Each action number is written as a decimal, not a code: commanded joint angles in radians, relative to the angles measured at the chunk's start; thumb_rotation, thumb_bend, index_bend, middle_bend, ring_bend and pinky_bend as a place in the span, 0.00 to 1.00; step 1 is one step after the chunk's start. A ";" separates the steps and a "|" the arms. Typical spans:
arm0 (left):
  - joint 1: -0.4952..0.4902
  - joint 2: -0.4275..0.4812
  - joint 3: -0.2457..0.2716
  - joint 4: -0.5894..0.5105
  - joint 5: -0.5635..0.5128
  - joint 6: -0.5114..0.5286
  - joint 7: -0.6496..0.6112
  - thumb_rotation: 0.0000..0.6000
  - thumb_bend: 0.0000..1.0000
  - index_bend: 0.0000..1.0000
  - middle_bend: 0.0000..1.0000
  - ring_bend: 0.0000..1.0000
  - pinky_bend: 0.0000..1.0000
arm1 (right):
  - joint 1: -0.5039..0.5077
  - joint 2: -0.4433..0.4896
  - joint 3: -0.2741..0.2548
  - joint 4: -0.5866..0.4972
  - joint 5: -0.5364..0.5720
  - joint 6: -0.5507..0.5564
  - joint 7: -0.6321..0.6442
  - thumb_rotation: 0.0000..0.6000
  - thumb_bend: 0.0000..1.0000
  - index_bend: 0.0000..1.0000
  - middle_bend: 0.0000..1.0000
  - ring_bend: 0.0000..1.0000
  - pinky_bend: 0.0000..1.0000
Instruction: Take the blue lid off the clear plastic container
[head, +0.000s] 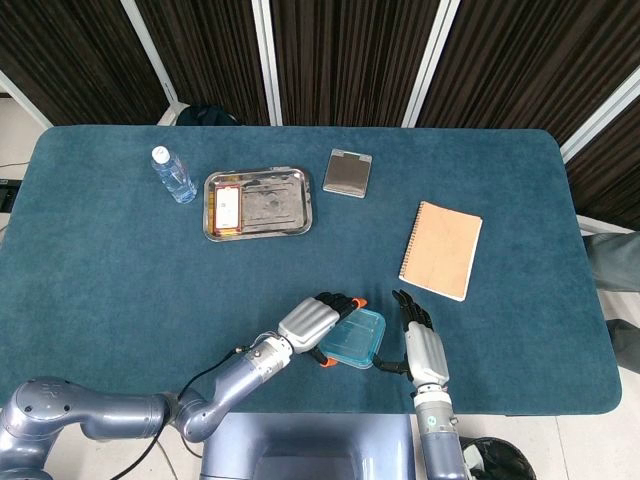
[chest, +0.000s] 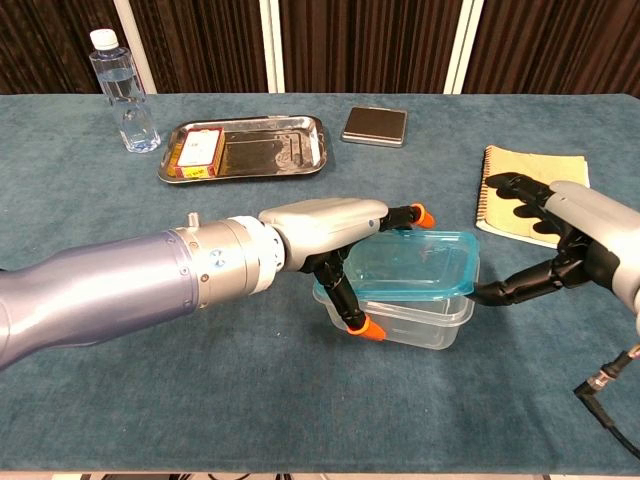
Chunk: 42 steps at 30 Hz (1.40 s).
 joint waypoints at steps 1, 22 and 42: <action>-0.004 0.004 0.000 -0.003 -0.005 -0.004 0.006 1.00 0.08 0.05 0.12 0.09 0.36 | -0.001 0.001 -0.013 0.026 -0.048 -0.003 0.035 1.00 0.31 0.00 0.00 0.00 0.00; -0.031 0.055 -0.005 -0.056 -0.073 -0.024 0.058 1.00 0.00 0.00 0.00 0.00 0.21 | -0.006 0.004 -0.045 0.059 -0.105 -0.017 0.090 1.00 0.31 0.02 0.00 0.00 0.00; -0.049 0.125 0.002 -0.104 -0.040 -0.060 0.021 1.00 0.00 0.00 0.00 0.00 0.20 | -0.010 0.005 -0.043 0.090 -0.131 -0.021 0.131 1.00 0.31 0.29 0.01 0.00 0.00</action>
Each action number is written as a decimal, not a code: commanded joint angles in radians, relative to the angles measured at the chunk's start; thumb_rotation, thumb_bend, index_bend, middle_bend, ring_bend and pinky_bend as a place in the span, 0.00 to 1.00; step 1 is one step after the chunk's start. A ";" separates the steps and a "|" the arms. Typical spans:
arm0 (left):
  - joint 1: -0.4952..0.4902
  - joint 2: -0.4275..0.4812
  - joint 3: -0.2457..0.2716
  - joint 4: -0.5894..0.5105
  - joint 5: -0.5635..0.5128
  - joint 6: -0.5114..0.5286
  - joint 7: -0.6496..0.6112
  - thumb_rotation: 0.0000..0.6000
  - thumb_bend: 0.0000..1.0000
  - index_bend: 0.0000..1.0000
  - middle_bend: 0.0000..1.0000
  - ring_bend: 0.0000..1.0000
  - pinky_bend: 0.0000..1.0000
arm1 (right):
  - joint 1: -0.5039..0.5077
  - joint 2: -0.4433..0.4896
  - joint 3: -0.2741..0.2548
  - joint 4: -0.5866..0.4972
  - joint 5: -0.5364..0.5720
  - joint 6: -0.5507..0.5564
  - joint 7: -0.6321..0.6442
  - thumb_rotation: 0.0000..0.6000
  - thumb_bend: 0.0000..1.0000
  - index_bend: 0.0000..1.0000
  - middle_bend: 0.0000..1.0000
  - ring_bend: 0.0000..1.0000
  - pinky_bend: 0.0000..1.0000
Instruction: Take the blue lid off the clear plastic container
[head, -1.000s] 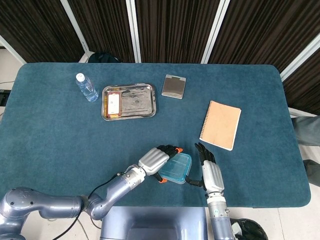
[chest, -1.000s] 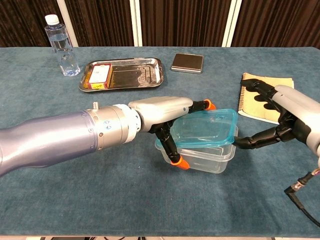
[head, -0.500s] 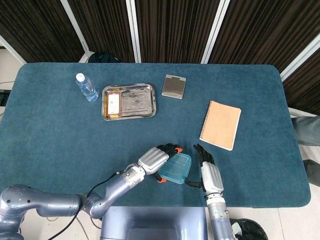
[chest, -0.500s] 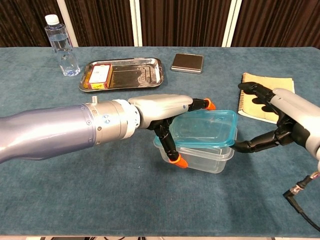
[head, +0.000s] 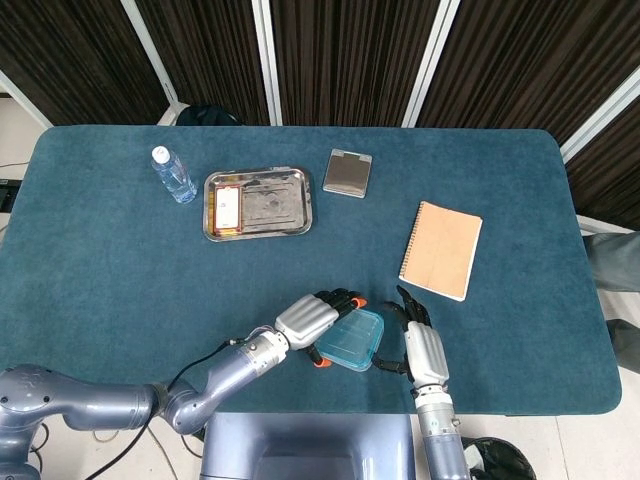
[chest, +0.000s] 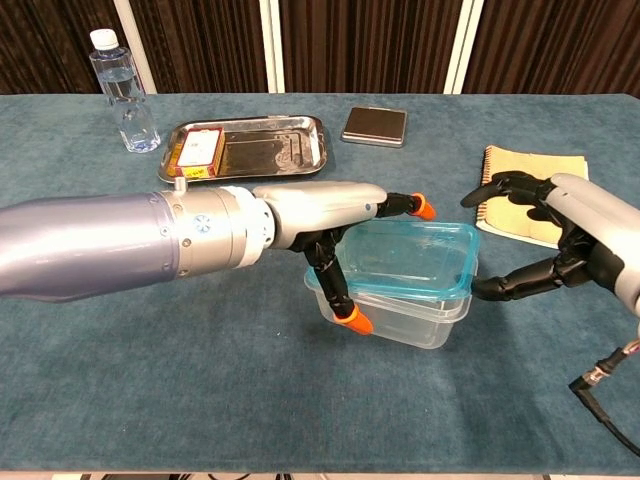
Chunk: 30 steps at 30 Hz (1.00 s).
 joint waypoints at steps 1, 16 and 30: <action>-0.003 0.014 0.003 -0.002 0.004 -0.001 0.002 1.00 0.00 0.00 0.00 0.00 0.20 | -0.001 -0.004 -0.001 0.003 -0.002 -0.001 0.006 1.00 0.31 0.29 0.01 0.00 0.00; -0.027 0.050 0.023 -0.015 -0.035 -0.007 0.048 1.00 0.00 0.00 0.00 0.00 0.20 | 0.004 -0.044 0.014 -0.010 0.018 -0.006 0.014 1.00 0.31 0.29 0.01 0.00 0.00; -0.109 0.060 0.007 -0.008 -0.053 -0.042 0.117 1.00 0.00 0.00 0.00 0.00 0.20 | 0.017 -0.074 0.010 0.001 0.005 -0.010 -0.009 1.00 0.31 0.29 0.01 0.00 0.00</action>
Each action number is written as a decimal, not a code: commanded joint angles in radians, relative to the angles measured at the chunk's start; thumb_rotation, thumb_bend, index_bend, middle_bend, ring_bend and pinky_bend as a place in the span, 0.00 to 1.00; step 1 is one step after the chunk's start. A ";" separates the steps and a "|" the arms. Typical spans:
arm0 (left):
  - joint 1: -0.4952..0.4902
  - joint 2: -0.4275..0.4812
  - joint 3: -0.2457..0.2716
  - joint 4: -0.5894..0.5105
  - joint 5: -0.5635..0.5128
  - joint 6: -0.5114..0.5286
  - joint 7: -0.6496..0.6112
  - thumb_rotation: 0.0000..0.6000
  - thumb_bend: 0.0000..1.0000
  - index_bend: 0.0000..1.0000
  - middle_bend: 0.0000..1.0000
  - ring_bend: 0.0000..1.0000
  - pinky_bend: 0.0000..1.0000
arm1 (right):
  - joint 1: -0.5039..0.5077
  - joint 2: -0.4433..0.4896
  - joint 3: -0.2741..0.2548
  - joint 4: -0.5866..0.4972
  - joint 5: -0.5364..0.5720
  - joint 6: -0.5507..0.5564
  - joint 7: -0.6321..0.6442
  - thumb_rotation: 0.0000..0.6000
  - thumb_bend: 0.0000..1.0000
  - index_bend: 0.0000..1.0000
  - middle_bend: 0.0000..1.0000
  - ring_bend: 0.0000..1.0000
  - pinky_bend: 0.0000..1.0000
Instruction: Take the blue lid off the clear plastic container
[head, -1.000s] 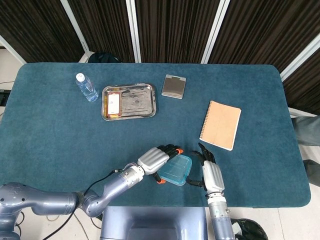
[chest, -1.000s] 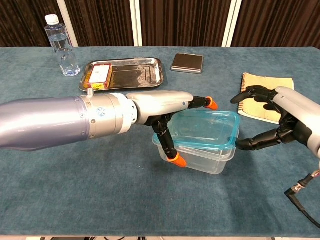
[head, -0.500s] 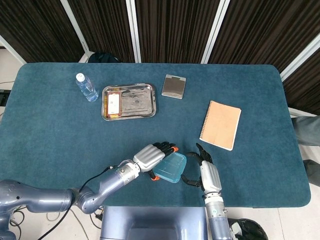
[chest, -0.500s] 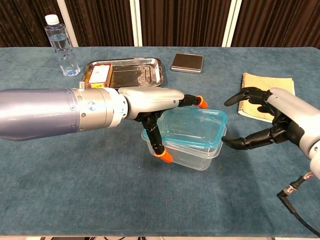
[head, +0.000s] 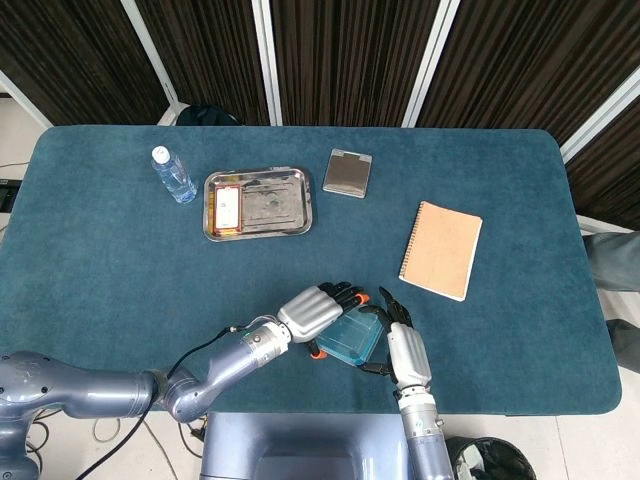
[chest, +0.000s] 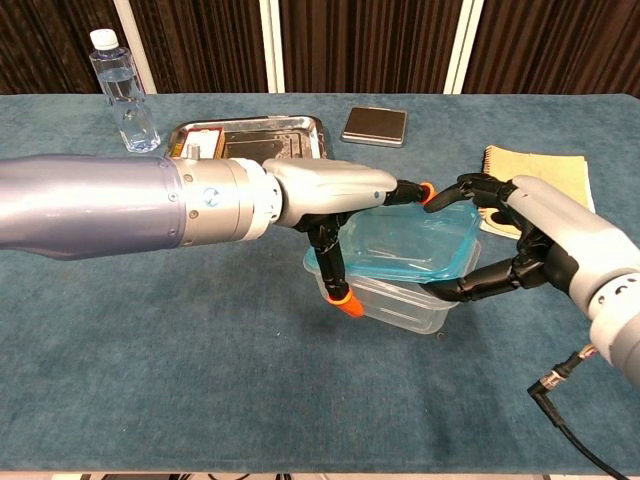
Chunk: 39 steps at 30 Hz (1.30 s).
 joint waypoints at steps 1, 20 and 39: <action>-0.017 0.008 -0.001 -0.003 -0.006 -0.009 0.016 1.00 0.00 0.00 0.00 0.00 0.19 | 0.000 -0.001 0.001 -0.001 -0.001 0.000 -0.001 1.00 0.31 0.29 0.01 0.00 0.00; -0.062 0.029 0.020 -0.032 -0.078 -0.010 0.045 1.00 0.00 0.00 0.00 0.00 0.18 | 0.005 0.003 0.014 -0.013 0.007 -0.005 0.002 1.00 0.48 0.49 0.06 0.00 0.00; -0.006 0.073 0.039 -0.056 -0.008 0.062 -0.036 1.00 0.00 0.00 0.00 0.00 0.17 | 0.008 0.007 0.046 -0.001 0.021 0.003 0.011 1.00 0.54 0.57 0.08 0.00 0.00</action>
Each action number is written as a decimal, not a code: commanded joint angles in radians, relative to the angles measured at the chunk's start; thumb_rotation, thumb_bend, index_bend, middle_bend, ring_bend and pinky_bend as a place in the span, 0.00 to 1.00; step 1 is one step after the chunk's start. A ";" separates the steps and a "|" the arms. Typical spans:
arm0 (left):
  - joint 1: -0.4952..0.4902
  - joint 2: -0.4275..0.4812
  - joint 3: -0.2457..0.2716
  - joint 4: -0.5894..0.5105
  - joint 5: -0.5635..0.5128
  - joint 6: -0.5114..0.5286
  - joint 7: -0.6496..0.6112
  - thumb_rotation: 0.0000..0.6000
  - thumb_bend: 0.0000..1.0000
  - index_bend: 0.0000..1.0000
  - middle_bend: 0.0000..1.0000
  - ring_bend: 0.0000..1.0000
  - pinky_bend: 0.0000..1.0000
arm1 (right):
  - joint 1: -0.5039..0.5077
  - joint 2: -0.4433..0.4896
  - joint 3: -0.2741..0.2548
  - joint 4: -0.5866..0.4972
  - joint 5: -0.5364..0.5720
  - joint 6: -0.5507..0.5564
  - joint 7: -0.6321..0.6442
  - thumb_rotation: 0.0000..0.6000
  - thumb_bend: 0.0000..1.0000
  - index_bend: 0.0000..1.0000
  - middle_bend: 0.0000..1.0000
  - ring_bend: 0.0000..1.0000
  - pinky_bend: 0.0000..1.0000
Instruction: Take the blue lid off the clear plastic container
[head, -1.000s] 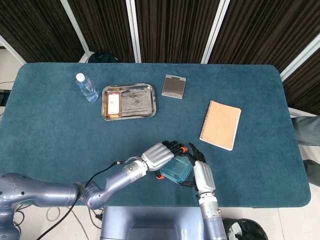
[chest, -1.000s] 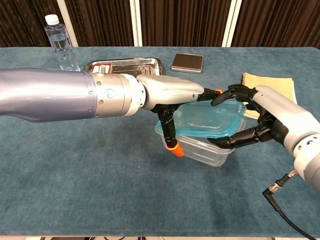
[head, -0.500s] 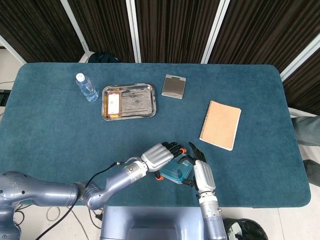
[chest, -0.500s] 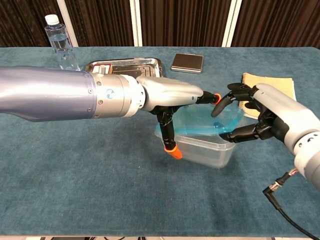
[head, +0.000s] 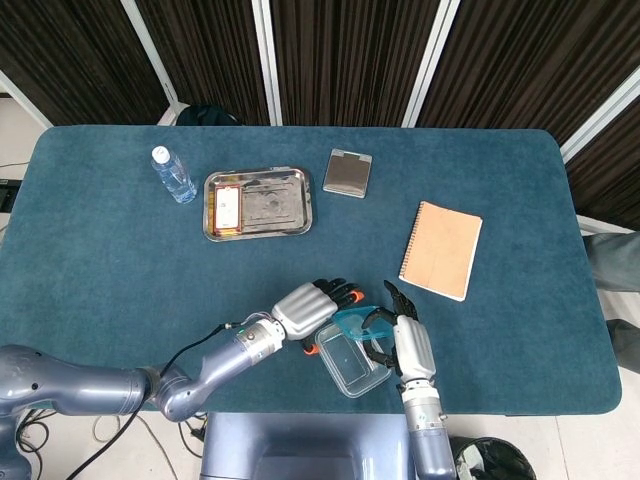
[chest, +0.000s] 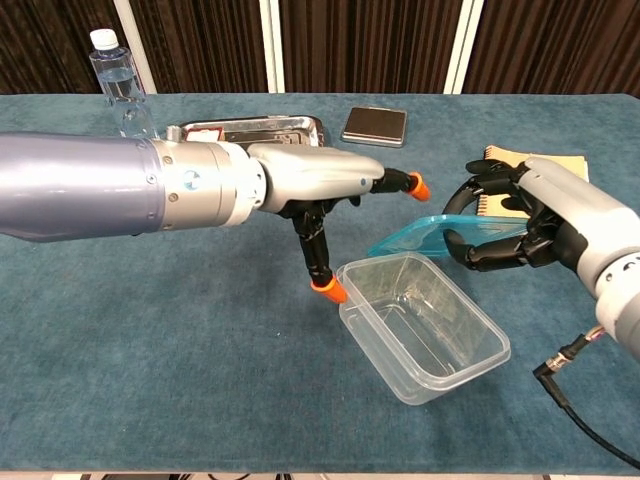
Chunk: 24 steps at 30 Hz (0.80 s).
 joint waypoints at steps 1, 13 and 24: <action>0.016 0.014 -0.004 -0.006 0.017 0.018 -0.021 1.00 0.00 0.00 0.00 0.00 0.17 | 0.003 -0.002 0.005 0.006 -0.001 0.000 0.002 1.00 0.54 0.58 0.08 0.00 0.00; 0.102 0.118 -0.003 -0.071 0.123 0.097 -0.138 1.00 0.00 0.00 0.00 0.00 0.17 | 0.057 -0.053 0.083 0.078 0.021 -0.022 -0.012 1.00 0.54 0.60 0.09 0.00 0.00; 0.200 0.260 0.020 -0.130 0.253 0.168 -0.293 1.00 0.00 0.00 0.00 0.00 0.17 | 0.113 -0.026 0.174 0.146 0.044 -0.044 -0.060 1.00 0.54 0.61 0.10 0.00 0.00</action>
